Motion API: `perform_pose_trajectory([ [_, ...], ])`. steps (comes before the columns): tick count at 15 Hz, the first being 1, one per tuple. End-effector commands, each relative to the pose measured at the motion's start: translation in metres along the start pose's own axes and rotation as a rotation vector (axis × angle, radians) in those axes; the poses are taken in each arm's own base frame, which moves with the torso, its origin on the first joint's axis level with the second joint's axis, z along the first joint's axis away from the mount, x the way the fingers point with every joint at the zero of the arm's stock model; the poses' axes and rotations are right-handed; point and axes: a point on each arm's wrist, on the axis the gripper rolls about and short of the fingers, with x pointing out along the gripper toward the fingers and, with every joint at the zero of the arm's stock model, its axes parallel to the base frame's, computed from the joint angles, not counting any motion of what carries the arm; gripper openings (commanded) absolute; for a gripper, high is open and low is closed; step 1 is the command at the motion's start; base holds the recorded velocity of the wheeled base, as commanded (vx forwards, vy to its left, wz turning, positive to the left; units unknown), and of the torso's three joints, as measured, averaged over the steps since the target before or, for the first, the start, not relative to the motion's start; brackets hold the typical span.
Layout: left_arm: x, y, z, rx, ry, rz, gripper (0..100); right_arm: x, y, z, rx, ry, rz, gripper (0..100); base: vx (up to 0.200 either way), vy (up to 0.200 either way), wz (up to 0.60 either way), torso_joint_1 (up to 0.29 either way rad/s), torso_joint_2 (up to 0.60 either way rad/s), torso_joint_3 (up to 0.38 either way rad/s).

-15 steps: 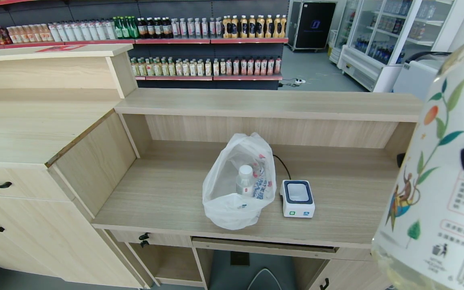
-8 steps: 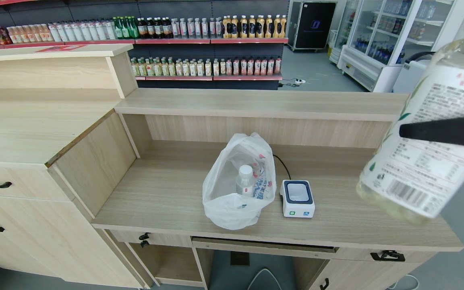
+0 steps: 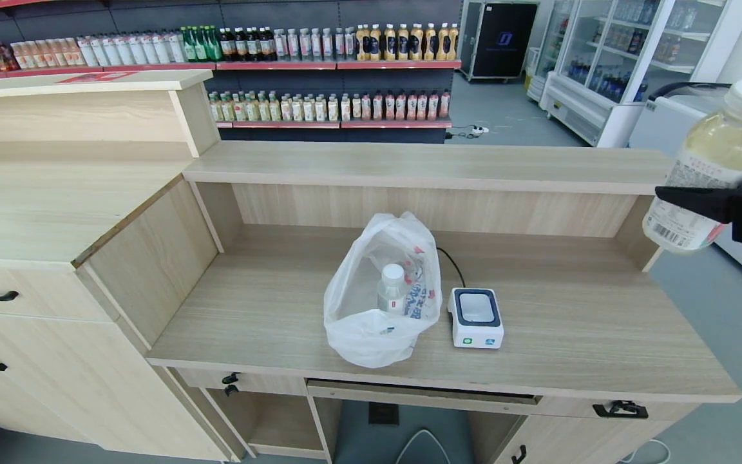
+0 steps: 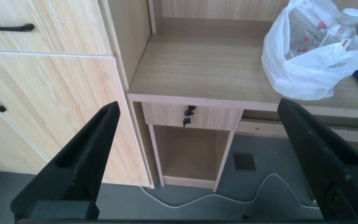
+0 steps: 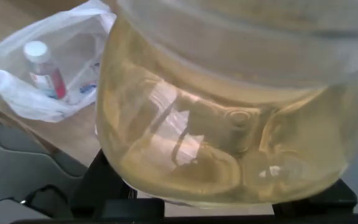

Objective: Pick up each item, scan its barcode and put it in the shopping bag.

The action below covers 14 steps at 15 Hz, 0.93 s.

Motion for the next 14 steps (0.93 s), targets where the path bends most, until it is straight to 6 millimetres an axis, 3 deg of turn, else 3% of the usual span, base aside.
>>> perform_pose_trajectory([
  [1,0.0,0.0,0.0,0.0,0.0,0.0,100,0.024,-0.01,-0.04,-0.071,0.094,-0.039,0,0.0,0.0,0.0,0.0,0.0,0.0],
  [4,0.0,0.0,0.0,0.0,0.0,0.0,100,0.031,-0.027,-0.071,-0.33,0.101,-0.093,0,0.0,0.0,0.0,0.0,0.0,0.0],
  [8,0.0,0.0,0.0,0.0,0.0,0.0,100,0.032,-0.029,-0.09,-0.435,0.017,0.043,0,0.0,0.0,0.0,0.0,0.0,0.0],
  [12,0.0,0.0,0.0,0.0,0.0,0.0,100,0.038,-0.026,-0.107,-0.448,0.041,0.088,0,0.0,0.0,0.6,0.001,0.0,0.006],
  [14,0.0,0.0,0.0,0.0,0.0,0.0,100,0.054,-0.032,-0.124,-0.55,0.042,0.128,0,0.0,0.0,0.6,-0.002,0.0,0.002],
])
